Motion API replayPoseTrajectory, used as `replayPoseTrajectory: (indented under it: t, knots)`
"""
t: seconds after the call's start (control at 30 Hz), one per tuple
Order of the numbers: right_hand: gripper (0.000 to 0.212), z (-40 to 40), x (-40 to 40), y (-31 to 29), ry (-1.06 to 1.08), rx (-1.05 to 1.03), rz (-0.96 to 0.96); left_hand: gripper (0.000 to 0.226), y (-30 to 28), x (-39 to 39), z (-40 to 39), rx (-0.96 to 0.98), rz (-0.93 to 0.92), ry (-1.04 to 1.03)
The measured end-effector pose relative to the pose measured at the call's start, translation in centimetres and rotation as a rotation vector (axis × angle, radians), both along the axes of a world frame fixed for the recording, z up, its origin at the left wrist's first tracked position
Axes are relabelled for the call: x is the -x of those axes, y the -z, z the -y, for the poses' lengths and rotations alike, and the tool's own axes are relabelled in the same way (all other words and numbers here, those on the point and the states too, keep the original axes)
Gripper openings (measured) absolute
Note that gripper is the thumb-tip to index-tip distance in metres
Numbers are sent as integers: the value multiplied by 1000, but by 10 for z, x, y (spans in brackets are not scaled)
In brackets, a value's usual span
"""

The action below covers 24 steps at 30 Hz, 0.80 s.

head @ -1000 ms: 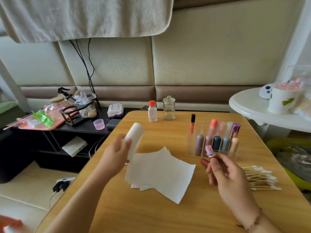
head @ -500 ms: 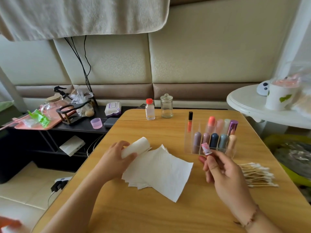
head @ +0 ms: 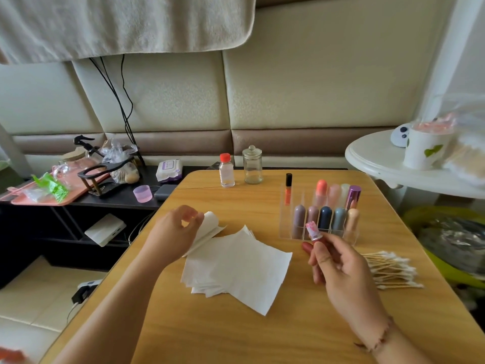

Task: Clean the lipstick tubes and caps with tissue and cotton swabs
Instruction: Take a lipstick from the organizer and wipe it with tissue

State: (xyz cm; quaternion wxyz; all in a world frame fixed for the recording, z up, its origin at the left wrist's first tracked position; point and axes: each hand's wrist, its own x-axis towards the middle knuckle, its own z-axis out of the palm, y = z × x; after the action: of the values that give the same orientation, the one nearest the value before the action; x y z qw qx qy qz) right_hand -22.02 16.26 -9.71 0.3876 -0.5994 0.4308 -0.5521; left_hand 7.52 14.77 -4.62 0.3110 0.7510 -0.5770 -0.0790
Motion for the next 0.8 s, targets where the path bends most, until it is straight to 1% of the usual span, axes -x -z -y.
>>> replayPoseTrajectory:
  t: [0.1, 0.13, 0.2, 0.23, 0.27, 0.3, 0.37, 0.4, 0.43, 0.5, 0.53, 0.57, 0.6, 0.63, 0.67, 0.7, 0.73, 0.77, 0.8]
  knots:
    - [26, 0, 1, 1, 5, 1, -17, 24, 4, -3, 6, -91, 9, -34]
    - [26, 0, 1, 0, 3, 0, -17, 25, 3, -4, 7, -137, -16, -36]
    - [26, 0, 0, 0, -1, 0, -15, 34, -3, -5, 7, -243, -68, -13]
    - [26, 0, 0, 0, 0, 2, -15, 41, -5, -5, 7, -280, -56, 6]
    - [26, 0, 0, 0, 2, 3, -14, 47, -6, -6, 7, -290, -25, 15]
    - [25, 0, 0, 0, 2, 3, -12, 48, -8, -6, 6, -260, 8, 13]
    - [25, 0, 0, -1, 3, 1, -4, 41, -14, -4, 1, -145, 13, -12]
    - [25, -1, 0, -1, 3, 0, -3, 35, -17, -4, -1, -86, -87, -7]
    - [25, -1, 0, -1, 5, -1, -4, 30, -21, -4, -4, -38, -281, 25]
    - [28, -1, 0, -1, 9, -6, -9, 34, -29, 0, -14, -53, -786, 155]
    - [30, -1, 0, -1, 11, -7, -11, 38, -30, 0, -18, -102, -977, 195]
    - [32, 0, 0, 0, 13, -5, -13, 37, -28, 2, -22, -149, -1097, 202]
    - [33, 0, 0, 0, 14, -5, -14, 33, -23, 3, -24, -181, -1124, 178]
    - [34, -1, 0, 1, 13, -4, -14, 26, -16, 4, -24, -193, -1022, 137]
    - [35, -1, 0, 1, 11, -5, -12, 21, -7, 4, -23, -183, -789, 96]
    - [34, -1, 0, 1, 8, -4, -10, 20, 1, 4, -21, -155, -515, 49]
    - [34, -1, 0, 1, 6, -3, -11, 24, 8, 3, -20, -106, -278, 27]
    - [34, 0, 0, 1, 4, -2, -15, 31, 11, 4, -20, -71, -115, 31]
    - [35, 0, 0, 1, 3, -1, -21, 36, 15, 4, -20, -54, -18, 54]
